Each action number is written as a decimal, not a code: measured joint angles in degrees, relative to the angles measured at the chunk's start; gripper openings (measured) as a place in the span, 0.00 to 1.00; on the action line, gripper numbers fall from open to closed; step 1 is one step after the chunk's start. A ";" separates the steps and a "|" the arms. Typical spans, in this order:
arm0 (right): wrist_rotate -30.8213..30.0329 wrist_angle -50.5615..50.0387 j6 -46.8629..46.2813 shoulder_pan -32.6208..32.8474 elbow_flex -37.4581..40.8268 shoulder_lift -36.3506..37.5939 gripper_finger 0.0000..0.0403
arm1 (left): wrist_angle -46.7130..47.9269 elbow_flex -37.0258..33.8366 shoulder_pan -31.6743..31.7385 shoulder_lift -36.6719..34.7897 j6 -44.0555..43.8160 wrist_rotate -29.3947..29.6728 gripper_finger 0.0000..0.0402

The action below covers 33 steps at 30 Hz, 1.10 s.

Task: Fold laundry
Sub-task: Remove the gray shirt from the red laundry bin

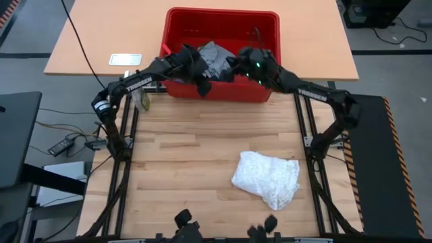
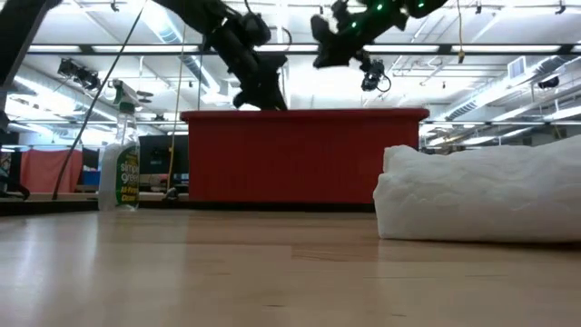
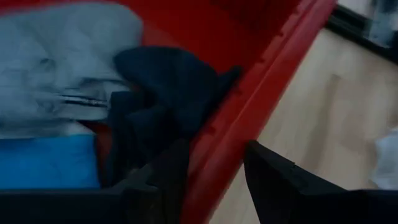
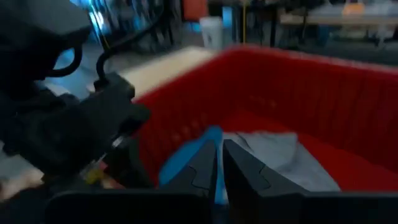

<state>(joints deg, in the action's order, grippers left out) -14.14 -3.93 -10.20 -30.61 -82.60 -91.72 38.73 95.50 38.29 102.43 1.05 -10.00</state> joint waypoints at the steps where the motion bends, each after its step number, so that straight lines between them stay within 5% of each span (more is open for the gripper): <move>1: 1.22 -1.87 0.36 -1.11 -1.93 -1.45 0.09 | 0.55 -0.24 -0.21 0.28 -0.15 -0.54 0.40; 10: 15.18 -16.55 -0.46 -13.40 -17.21 -15.76 0.09 | -1.36 -0.06 -0.33 3.56 -0.44 -2.81 0.40; 14: 22.02 -17.22 10.92 -17.67 -21.92 -22.82 0.12 | -2.63 -0.06 -0.27 4.17 -0.13 -3.14 0.40; 24: 25.83 -26.55 15.78 -23.29 -37.77 -40.10 0.56 | -9.66 -0.62 2.35 5.82 -0.76 0.08 0.40; 27: 25.10 -29.97 14.51 -24.13 -42.53 -44.44 0.68 | -11.72 -0.44 3.36 6.34 -1.91 -2.93 0.40; 33: 27.35 -38.13 13.30 -25.20 -51.53 -52.60 0.75 | -13.49 -0.54 5.26 9.00 -4.59 -6.07 0.40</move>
<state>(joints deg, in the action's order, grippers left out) 13.21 -42.06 3.11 -55.81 -134.13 -144.32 25.24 94.96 43.55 111.43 -3.54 -16.08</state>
